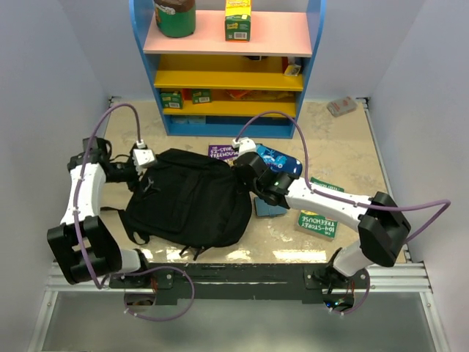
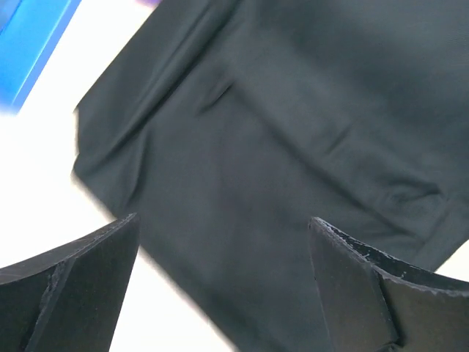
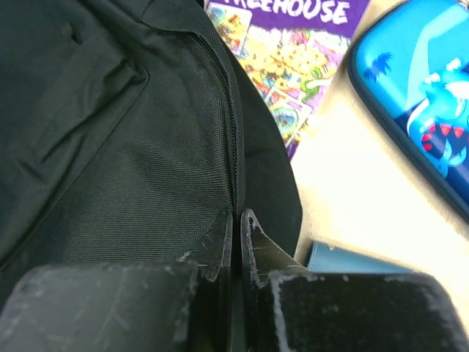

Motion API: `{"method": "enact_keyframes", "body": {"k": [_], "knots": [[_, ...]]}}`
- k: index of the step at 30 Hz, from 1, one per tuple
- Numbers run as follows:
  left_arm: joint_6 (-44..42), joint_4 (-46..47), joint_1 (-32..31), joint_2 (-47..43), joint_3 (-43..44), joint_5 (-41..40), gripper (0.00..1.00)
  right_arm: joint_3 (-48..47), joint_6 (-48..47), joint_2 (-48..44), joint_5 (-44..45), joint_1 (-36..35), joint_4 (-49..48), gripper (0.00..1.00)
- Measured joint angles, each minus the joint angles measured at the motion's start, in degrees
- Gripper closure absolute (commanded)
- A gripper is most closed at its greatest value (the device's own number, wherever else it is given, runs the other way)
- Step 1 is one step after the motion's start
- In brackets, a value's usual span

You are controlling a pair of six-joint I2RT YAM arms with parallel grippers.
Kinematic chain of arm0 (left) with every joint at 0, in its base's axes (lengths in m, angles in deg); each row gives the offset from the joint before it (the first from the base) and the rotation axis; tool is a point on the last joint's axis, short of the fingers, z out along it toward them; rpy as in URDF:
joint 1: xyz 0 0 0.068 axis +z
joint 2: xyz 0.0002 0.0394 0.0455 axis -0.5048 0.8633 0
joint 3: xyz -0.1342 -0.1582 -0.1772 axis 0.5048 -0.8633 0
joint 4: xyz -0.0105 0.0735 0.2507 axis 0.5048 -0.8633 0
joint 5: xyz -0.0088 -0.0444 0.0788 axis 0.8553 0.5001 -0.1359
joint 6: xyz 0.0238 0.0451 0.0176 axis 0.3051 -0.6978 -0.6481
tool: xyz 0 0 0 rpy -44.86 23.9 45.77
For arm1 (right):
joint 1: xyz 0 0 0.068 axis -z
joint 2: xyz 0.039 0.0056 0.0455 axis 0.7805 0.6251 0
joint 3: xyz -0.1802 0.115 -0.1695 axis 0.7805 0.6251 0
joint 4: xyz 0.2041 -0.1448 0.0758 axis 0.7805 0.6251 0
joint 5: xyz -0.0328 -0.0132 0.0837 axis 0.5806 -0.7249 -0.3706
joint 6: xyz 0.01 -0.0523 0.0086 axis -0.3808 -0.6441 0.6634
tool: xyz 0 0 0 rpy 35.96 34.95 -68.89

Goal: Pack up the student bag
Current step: Adjust the student bag at the center of the board.

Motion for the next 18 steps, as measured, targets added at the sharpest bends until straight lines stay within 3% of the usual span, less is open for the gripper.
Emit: {"method": "enact_keyframes", "body": {"k": [5, 12, 18], "knots": [[-7.23, 1.49, -4.7, 5.05, -1.79, 3.39, 0.0, 3.26, -2.91, -3.21, 0.33, -1.73, -4.33, 1.0], [-13.86, 4.52, -5.99, 12.52, -0.52, 5.77, 0.01, 9.53, -9.92, -12.55, 0.24, -5.99, -11.76, 1.0], [-16.96, 9.92, -10.21, 12.74, -0.92, 5.84, 0.05, 10.86, -15.08, -14.12, 0.09, -7.93, -15.21, 1.0]]}}
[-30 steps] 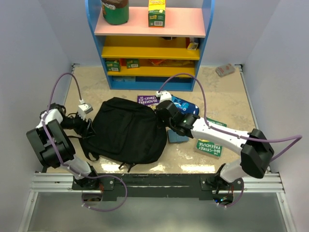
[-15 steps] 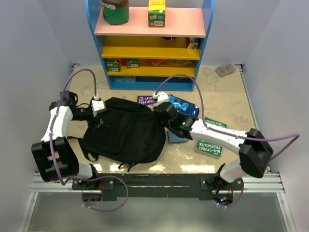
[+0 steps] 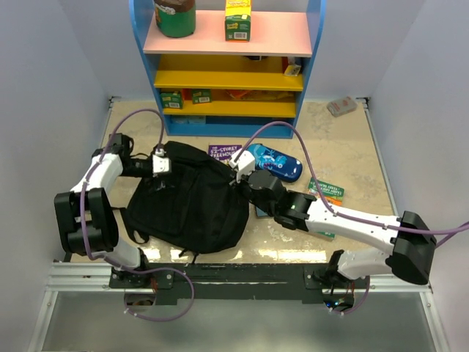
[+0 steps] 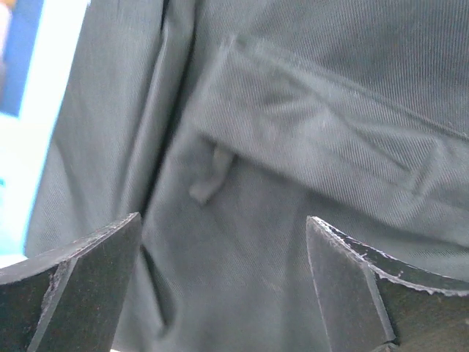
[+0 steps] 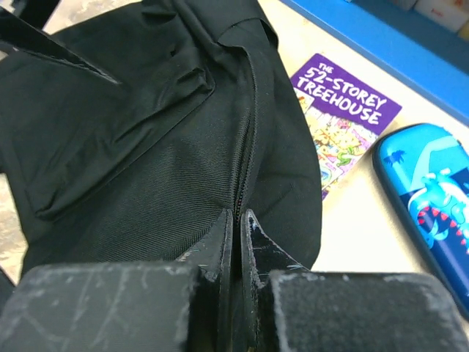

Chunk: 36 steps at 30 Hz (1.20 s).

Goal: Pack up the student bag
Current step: Adjust the student bag at the center of the board.

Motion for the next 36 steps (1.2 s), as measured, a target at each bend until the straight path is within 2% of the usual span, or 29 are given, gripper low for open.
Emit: {"method": "enact_keyframes", "body": {"k": [2, 6, 15, 23, 26, 31, 36], "knots": [[0.07, 2.69, -1.51, -0.5, -0.92, -0.13, 0.07, 0.0, -1.25, 0.63, -0.04, -0.13, -0.57, 1.0], [0.02, 6.14, -3.82, -0.72, -1.97, -0.98, 0.19, -0.02, -2.93, 2.45, -0.02, -0.61, -1.25, 1.0], [-3.21, 8.2, -4.46, -0.59, -2.93, -5.09, 0.31, -1.07, -4.98, 3.26, -0.28, -1.92, -1.05, 1.0], [-5.88, 8.48, -4.52, 0.94, -2.93, -7.63, 0.33, -1.44, -5.77, 3.23, -0.35, -2.16, -0.61, 1.0], [-5.86, 9.81, -4.92, 0.94, -3.17, -7.56, 0.37, -1.73, -6.08, 3.23, -0.55, -2.25, -0.57, 1.0], [-5.44, 12.9, -6.27, 0.94, -4.76, -7.56, 0.57, -2.1, -6.19, 3.23, -1.68, -2.25, -0.52, 1.0], [-5.25, 14.25, -7.78, 0.94, -5.05, -7.52, 0.64, -2.69, -6.27, 3.23, -2.05, -2.45, 0.35, 1.0]]}}
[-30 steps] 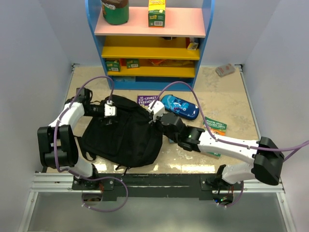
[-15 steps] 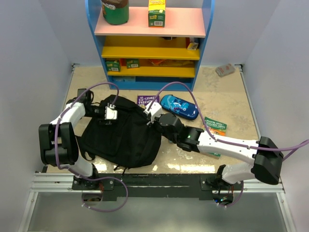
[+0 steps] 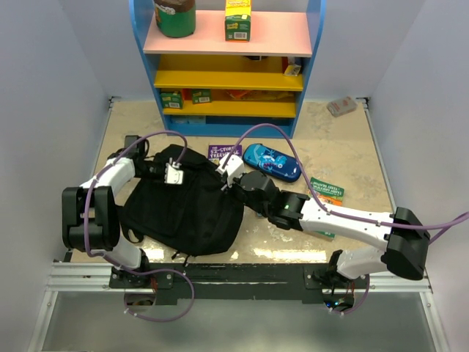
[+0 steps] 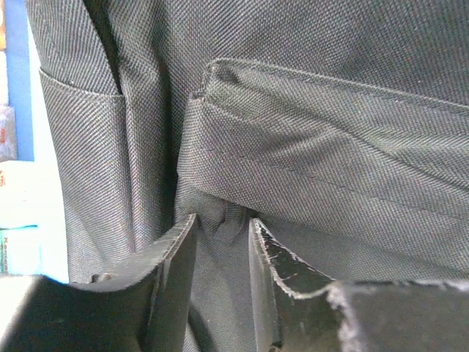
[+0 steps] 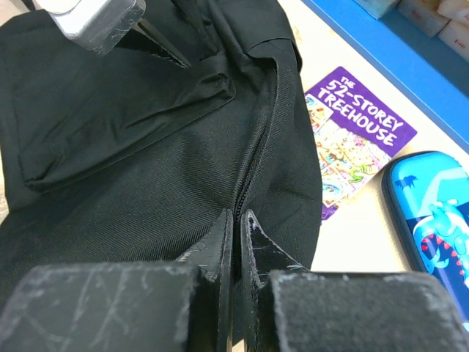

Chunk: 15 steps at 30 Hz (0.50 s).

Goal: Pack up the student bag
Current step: Adjust the student bag at the center of the board.

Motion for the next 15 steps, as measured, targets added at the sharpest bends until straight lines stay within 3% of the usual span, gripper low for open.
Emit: {"method": "enact_keyframes", "body": {"k": [2, 7, 15], "knots": [[-0.07, -0.13, -0.26, 0.0, 0.0, 0.11, 0.68, 0.0, -0.02, 0.0, 0.0, -0.09, 0.22, 1.0], [-1.75, -2.36, -0.31, -0.04, 0.0, 0.09, 0.99, 0.0, -0.02, 0.0, 0.15, -0.15, 0.39, 1.0], [-5.44, -7.74, -0.09, -0.87, -0.63, -1.64, 1.0, 0.0, 0.2, 0.76, 2.78, -0.15, 0.59, 1.0]]}}
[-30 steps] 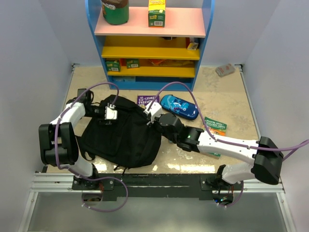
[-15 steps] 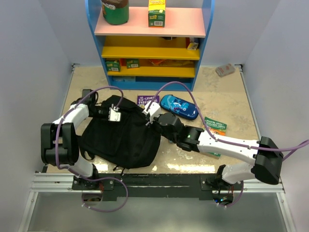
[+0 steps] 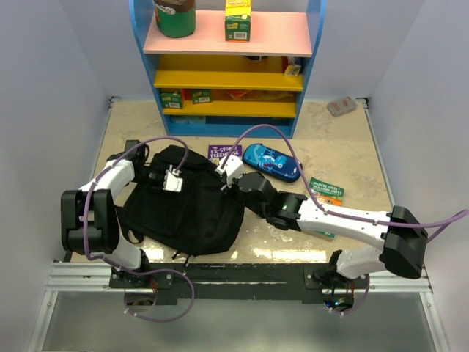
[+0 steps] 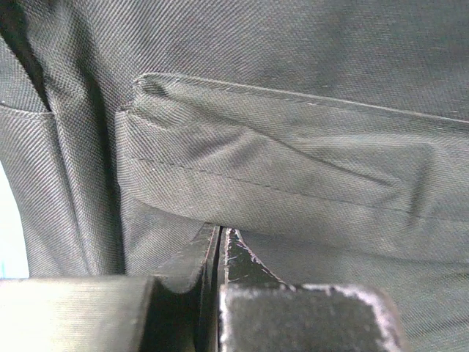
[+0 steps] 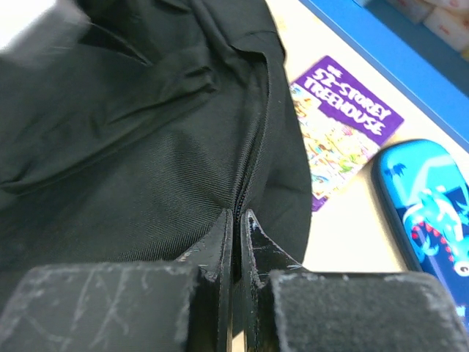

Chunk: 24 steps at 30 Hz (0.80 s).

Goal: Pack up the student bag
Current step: Adjust the student bag at the center of the board.

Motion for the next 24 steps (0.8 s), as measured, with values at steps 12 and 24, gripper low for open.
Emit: {"method": "enact_keyframes", "body": {"k": [12, 24], "knots": [[-0.2, 0.76, 1.05, -8.24, -7.37, -0.98, 1.0, 0.0, 3.76, 2.43, 3.58, 5.03, 1.27, 1.0], [0.22, 1.77, 3.45, -12.79, -13.92, -1.16, 1.0, -0.7, 11.37, 7.02, 8.17, 9.01, 2.21, 0.43]]}}
